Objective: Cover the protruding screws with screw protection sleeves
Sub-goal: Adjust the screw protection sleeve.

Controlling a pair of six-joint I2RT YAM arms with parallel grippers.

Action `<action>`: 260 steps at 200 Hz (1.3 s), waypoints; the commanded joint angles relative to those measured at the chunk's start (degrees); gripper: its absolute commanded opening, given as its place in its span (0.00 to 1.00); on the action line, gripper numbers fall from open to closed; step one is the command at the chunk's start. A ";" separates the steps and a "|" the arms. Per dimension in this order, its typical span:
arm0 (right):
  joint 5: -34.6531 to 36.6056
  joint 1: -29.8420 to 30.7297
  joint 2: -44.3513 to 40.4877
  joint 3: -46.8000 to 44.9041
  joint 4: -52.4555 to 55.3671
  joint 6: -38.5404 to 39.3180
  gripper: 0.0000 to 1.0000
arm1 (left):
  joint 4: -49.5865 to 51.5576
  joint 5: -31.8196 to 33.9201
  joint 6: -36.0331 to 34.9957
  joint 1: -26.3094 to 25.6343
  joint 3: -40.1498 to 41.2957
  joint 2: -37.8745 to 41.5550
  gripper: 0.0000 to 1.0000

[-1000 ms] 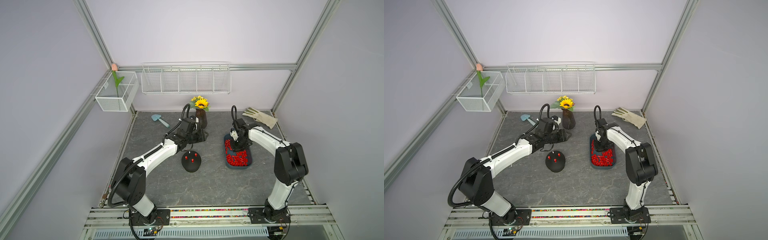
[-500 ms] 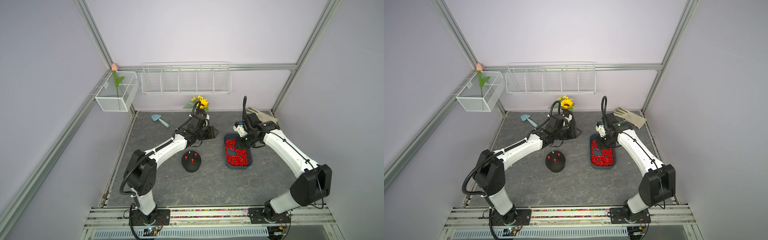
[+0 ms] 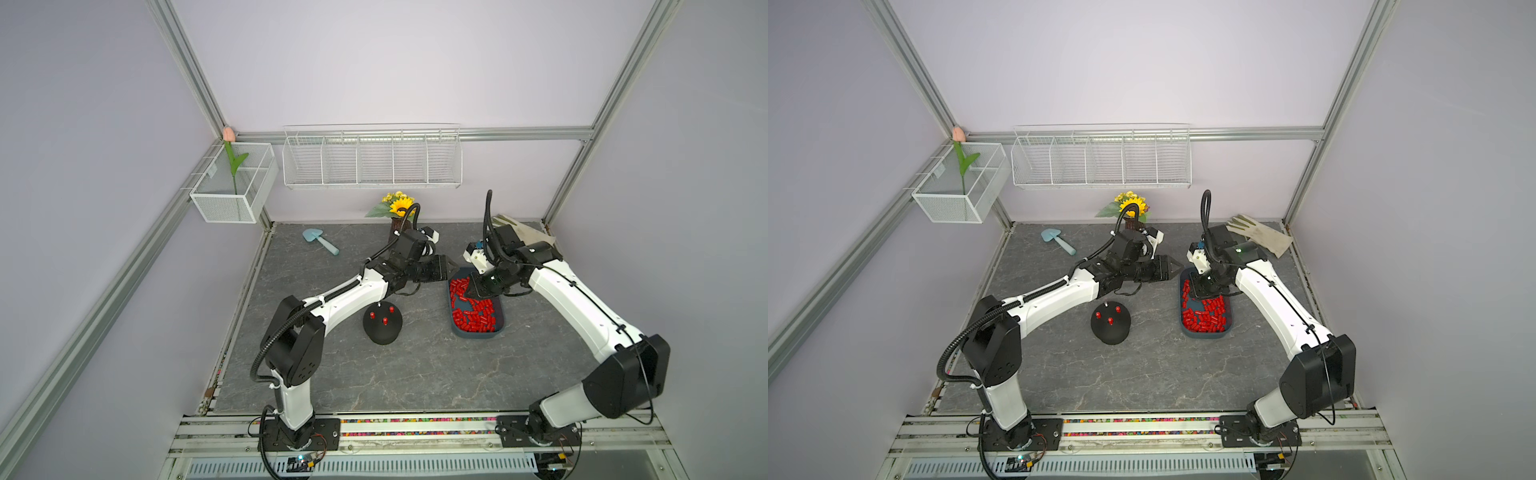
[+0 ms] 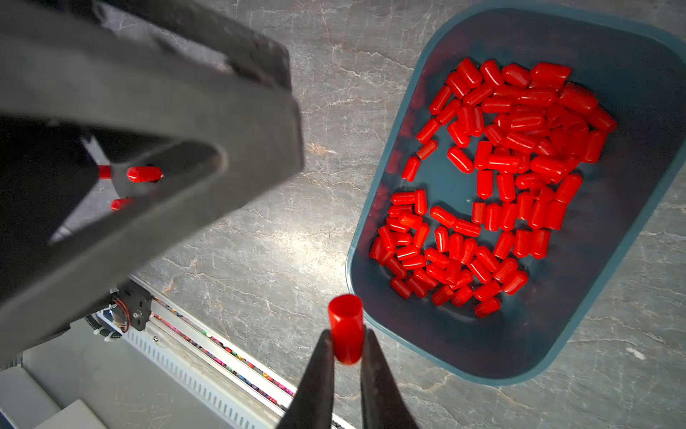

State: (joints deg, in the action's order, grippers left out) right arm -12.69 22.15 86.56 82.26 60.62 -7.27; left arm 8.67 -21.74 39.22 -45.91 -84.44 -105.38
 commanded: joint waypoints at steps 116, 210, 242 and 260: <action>-1.17 0.59 -1.72 3.08 0.26 -0.34 0.16 | -3.40 -1.38 1.56 -3.12 2.50 0.70 0.52; -0.60 0.52 -1.47 4.05 -0.29 -0.58 0.16 | -3.22 -0.81 1.56 -3.89 4.40 1.44 0.50; -0.45 0.52 -1.51 4.27 -0.20 -0.51 0.16 | -3.22 -0.61 1.49 -3.92 4.71 1.54 0.49; -0.49 0.52 -1.47 4.27 -0.16 -0.51 0.15 | -3.22 -0.46 1.56 -3.92 4.80 1.75 0.49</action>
State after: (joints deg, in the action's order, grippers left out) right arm -13.08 22.39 86.46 85.25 60.84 -7.49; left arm 5.89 -22.33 40.32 -49.15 -80.23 -105.27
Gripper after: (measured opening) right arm 0.159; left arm 0.494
